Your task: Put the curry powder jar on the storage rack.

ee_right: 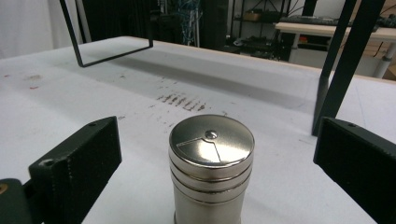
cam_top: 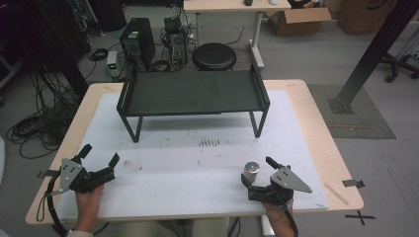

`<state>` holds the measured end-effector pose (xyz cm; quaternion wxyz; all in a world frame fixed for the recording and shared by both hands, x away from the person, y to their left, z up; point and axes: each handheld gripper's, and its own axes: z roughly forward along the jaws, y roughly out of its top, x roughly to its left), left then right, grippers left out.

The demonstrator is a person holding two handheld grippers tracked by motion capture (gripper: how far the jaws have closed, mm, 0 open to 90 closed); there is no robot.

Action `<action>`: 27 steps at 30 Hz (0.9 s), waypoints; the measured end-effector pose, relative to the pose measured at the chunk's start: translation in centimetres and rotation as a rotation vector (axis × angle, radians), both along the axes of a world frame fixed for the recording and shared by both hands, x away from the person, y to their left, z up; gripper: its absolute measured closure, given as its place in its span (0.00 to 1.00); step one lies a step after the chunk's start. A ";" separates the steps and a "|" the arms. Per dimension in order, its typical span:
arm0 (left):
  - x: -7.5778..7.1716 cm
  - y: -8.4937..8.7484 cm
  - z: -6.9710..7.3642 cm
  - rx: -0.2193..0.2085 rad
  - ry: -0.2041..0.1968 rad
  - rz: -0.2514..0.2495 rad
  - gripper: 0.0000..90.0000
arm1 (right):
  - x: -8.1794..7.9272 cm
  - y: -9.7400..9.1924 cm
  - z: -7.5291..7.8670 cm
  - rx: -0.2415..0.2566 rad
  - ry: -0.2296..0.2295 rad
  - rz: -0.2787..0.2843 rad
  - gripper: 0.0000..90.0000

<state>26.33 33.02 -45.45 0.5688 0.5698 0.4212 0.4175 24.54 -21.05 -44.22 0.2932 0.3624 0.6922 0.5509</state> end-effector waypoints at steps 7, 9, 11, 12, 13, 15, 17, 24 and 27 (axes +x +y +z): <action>0.0 0.0 0.0 0.000 0.000 0.000 0.00 | 0.6 0.3 -0.5 -0.012 0.053 -0.005 0.03; 0.0 0.0 0.0 0.001 0.001 0.000 0.00 | 0.7 0.3 -0.5 -0.013 0.063 -0.006 0.03; 0.0 0.0 0.0 0.000 0.000 0.000 0.00 | 0.8 0.3 -0.5 -0.012 0.070 -0.002 0.05; 0.0 0.0 0.0 0.000 0.000 0.000 0.00 | 0.8 0.3 -0.5 -0.011 0.072 0.000 0.06; 0.0 0.0 0.0 0.002 -0.001 0.000 0.00 | 0.9 0.3 -0.5 -0.012 0.074 0.006 0.08; 0.0 0.0 0.0 0.003 0.000 0.000 0.00 | 0.9 0.3 -0.5 -0.014 0.076 0.013 0.10; 0.0 0.0 0.0 0.003 0.003 -0.001 0.00 | 0.9 0.4 -0.5 -0.028 0.080 0.029 0.14; 0.1 0.0 0.0 0.002 0.010 -0.002 0.01 | 1.1 0.3 -0.5 -0.024 0.091 0.046 0.21; 0.0 0.0 0.0 0.003 0.002 0.002 0.00 | 1.2 0.4 -0.5 -0.028 0.106 0.052 0.29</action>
